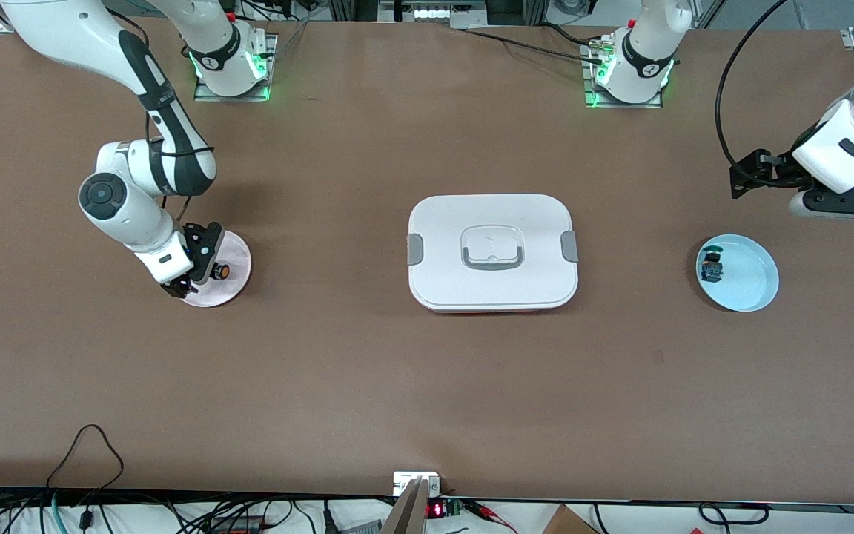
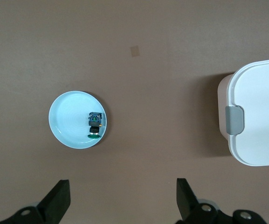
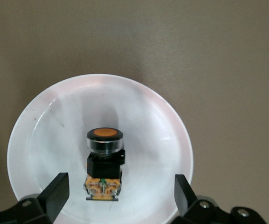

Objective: Transfer orange switch to right arm and place
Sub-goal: 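Lower the switch onto the white plate and open the right gripper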

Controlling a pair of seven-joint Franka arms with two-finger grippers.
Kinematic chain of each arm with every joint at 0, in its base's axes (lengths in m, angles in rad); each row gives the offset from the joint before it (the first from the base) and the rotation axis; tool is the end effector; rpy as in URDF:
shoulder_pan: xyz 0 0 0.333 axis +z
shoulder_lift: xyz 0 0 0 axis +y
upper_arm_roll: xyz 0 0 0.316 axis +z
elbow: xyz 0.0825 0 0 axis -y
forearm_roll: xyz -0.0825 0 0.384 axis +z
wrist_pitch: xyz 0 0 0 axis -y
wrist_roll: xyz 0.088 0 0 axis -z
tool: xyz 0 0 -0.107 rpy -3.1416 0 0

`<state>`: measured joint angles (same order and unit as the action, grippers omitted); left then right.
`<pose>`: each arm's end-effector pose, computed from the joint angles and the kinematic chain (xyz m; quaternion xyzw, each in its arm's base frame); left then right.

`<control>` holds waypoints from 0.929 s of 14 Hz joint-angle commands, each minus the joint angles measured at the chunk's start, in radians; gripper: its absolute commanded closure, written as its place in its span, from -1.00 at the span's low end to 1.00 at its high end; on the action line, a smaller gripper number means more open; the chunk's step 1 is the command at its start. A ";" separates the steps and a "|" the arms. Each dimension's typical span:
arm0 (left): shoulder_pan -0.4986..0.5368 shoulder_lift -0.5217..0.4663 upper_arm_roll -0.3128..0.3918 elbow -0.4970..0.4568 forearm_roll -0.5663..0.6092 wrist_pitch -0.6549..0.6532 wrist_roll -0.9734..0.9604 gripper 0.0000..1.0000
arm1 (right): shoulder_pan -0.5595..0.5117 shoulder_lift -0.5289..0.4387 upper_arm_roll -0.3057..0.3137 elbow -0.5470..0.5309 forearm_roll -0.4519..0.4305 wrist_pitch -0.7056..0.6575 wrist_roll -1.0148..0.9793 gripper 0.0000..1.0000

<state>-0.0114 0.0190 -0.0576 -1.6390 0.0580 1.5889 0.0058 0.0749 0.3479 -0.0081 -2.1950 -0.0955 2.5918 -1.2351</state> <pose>0.5577 -0.0321 0.5835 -0.9982 0.0389 0.0336 0.0295 0.5615 0.0394 0.2286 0.7699 0.6371 0.0053 0.0362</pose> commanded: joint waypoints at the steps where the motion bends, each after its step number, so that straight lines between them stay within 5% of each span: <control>1: -0.002 -0.005 -0.004 0.008 0.009 -0.010 -0.013 -1.00 | -0.003 -0.059 0.004 0.021 -0.006 -0.071 0.003 -1.00; 6: -0.002 -0.004 -0.004 0.010 0.008 -0.007 -0.015 -1.00 | -0.003 -0.133 0.004 0.122 0.008 -0.275 0.008 -1.00; 13: 0.001 -0.004 -0.002 0.010 0.008 -0.007 -0.015 -1.00 | -0.003 -0.158 0.002 0.348 0.132 -0.608 0.343 -1.00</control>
<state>-0.0113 0.0190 -0.0575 -1.6389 0.0580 1.5889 0.0042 0.0739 0.1849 -0.0091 -1.9202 0.0092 2.0818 -1.0077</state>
